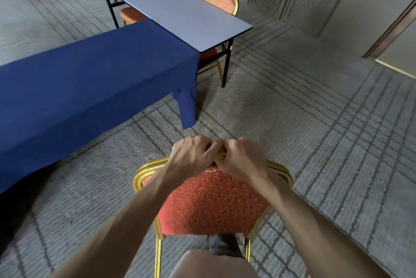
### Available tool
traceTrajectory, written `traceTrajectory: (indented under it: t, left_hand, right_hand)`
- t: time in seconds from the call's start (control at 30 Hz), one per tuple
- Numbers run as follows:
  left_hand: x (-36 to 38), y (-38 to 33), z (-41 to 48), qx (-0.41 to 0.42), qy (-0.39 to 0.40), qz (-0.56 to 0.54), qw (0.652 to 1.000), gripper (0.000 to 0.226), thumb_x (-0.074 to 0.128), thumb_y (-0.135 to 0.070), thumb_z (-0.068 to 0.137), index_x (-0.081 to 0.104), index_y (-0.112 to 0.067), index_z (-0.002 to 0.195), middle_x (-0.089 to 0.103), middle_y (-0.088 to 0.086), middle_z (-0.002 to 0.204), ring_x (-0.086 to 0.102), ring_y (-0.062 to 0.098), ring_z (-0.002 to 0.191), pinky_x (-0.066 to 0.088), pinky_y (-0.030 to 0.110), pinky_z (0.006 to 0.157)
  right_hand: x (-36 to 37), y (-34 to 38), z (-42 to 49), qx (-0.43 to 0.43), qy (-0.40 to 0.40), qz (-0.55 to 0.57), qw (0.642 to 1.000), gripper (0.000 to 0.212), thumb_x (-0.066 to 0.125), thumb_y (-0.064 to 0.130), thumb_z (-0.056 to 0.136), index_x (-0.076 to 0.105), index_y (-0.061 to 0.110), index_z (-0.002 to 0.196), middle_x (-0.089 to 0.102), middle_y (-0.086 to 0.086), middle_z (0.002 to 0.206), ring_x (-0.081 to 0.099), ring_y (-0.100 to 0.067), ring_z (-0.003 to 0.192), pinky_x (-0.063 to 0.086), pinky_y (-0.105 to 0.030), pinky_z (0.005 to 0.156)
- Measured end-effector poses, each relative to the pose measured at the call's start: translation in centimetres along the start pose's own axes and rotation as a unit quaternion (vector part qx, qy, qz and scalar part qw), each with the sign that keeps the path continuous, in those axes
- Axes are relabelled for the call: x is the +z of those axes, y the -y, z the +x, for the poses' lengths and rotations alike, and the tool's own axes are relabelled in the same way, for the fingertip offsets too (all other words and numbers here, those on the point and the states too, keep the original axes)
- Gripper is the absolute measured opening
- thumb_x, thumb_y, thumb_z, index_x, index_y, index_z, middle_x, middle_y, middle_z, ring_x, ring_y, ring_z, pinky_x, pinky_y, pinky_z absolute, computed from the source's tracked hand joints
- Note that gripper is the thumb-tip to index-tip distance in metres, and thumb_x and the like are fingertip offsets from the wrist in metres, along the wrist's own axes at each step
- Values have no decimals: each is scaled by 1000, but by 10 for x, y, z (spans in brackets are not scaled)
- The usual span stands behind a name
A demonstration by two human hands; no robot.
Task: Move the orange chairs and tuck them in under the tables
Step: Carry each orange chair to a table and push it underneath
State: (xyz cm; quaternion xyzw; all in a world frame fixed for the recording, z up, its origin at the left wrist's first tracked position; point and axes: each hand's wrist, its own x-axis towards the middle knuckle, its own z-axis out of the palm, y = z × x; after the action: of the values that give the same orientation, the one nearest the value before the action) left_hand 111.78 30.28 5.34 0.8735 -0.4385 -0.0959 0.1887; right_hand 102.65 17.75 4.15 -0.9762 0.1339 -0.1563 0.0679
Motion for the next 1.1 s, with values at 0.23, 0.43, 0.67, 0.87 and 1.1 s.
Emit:
traceTrajectory:
  t: [0.23,0.43,0.67,0.87,1.1]
  left_hand:
    - [-13,18,106,-72,-74,22,994,41,40,-37,101,37,-20,64,57,2,69,61,36,73,52,46,64]
    - [-36,64,173,-128,-100,55,985,46,25,-46,95,53,-15,77,65,3,76,63,31,76,48,39,62]
    - [-63,93,218,-213,-180,10,960,46,40,-41,96,40,-18,56,47,-2,51,51,22,56,41,33,53]
    - [-46,107,234,-269,-183,-30,945,71,25,-69,91,52,-14,54,50,0,47,53,14,51,38,31,52]
    - [-6,133,254,-349,-141,-62,924,82,14,-81,84,59,-16,61,58,-2,54,56,18,58,35,31,58]
  right_hand:
    - [24,-40,108,-1,30,55,998,31,58,43,84,71,15,84,71,-12,74,68,-35,74,45,-34,56]
    - [45,-48,207,-66,47,73,994,33,56,45,82,71,16,88,72,-12,78,69,-35,76,49,-35,60]
    - [63,-48,290,-172,-23,89,981,27,62,40,76,66,17,63,63,-6,52,63,-31,48,40,-29,43]
    - [86,-61,312,-238,-27,129,962,18,74,29,70,64,17,59,61,-1,48,61,-24,43,41,-28,41]
    - [142,-77,335,-302,83,86,946,21,81,34,64,67,17,65,63,1,50,61,-21,42,45,-28,44]
